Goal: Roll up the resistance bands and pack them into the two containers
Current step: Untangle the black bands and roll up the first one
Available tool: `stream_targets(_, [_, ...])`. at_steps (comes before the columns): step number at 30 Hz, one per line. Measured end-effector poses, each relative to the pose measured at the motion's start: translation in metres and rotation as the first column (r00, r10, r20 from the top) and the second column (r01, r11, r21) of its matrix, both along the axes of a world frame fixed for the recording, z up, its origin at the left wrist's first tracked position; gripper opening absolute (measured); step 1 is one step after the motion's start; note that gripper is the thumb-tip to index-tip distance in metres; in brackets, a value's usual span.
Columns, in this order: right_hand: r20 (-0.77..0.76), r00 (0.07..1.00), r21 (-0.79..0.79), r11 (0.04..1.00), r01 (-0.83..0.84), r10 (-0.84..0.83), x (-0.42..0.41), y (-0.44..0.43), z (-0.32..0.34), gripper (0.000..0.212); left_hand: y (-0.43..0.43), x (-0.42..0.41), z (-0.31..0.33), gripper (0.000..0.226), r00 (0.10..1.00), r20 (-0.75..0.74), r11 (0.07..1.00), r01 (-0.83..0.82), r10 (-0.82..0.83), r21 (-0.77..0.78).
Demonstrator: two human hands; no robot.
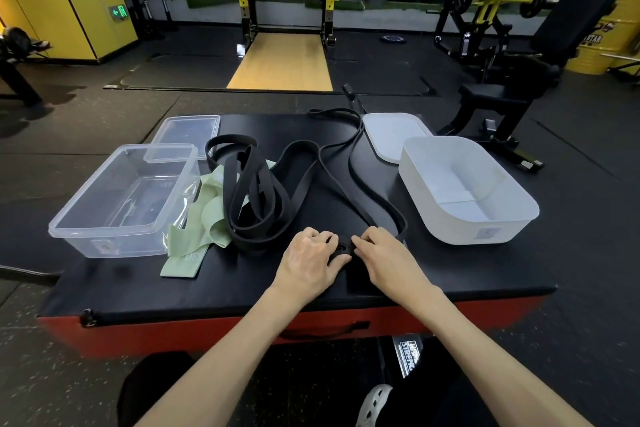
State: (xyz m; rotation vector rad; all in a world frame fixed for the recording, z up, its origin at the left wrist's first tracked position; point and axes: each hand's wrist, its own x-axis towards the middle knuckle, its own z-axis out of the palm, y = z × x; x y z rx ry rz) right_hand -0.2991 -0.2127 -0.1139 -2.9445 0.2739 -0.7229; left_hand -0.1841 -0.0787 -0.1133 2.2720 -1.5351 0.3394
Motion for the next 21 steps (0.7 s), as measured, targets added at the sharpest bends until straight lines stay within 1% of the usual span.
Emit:
stream_targets(2, [0.012, 1.0, -0.006, 1.0, -0.008, 0.008, -0.001, 0.001, -0.001, 0.016, -0.001, -0.003, -0.002, 0.033, 1.0, -0.01, 1.0, -0.027, 0.027, -0.012])
stream_targets(5, [0.02, 0.999, -0.011, 1.0, -0.026, 0.026, -0.005, 0.003, -0.004, 0.037, -0.002, -0.006, -0.001, 0.034, 0.997, -0.023, 0.998, -0.067, 0.067, -0.007])
stream_targets(9, [0.043, 0.998, -0.047, 0.998, -0.052, 0.054, -0.004, 0.002, -0.002, 0.042, -0.003, -0.006, 0.002, 0.036, 0.997, 0.01, 0.997, -0.071, 0.071, -0.02])
stream_targets(10, [0.037, 0.998, -0.06, 0.997, -0.055, 0.057, -0.003, 0.002, -0.001, 0.043, -0.003, -0.003, 0.005, 0.038, 0.998, -0.015, 0.998, -0.056, 0.056, 0.009])
stream_targets(12, [0.023, 0.997, -0.064, 0.996, -0.069, 0.071, -0.003, 0.001, 0.0, 0.044, -0.005, 0.009, 0.013, 0.049, 0.992, -0.124, 0.993, 0.011, 0.004, 0.118])
stream_targets(14, [0.015, 0.997, -0.057, 0.995, -0.078, 0.079, -0.003, 0.0, -0.001, 0.045, -0.007, 0.024, 0.025, 0.063, 0.958, -0.267, 0.952, 0.171, -0.102, 0.252])
stream_targets(16, [0.01, 0.997, -0.048, 0.996, -0.08, 0.081, -0.003, -0.001, -0.001, 0.047, -0.01, 0.036, 0.036, 0.067, 0.908, -0.364, 0.894, 0.327, -0.207, 0.307])
stream_targets(17, [0.011, 0.997, -0.041, 0.996, -0.082, 0.082, -0.003, -0.001, 0.0, 0.047, -0.012, 0.04, 0.038, 0.064, 0.897, -0.375, 0.875, 0.362, -0.233, 0.322])
stream_targets(19, [0.012, 0.996, -0.024, 0.996, -0.086, 0.086, -0.004, 0.0, 0.001, 0.046, -0.014, 0.042, 0.04, 0.052, 0.919, -0.298, 0.857, 0.36, -0.258, 0.369])
stream_targets(21, [0.016, 0.996, -0.01, 0.996, -0.088, 0.088, -0.005, 0.0, 0.002, 0.043, -0.013, 0.04, 0.04, 0.048, 0.937, -0.23, 0.86, 0.336, -0.263, 0.384])
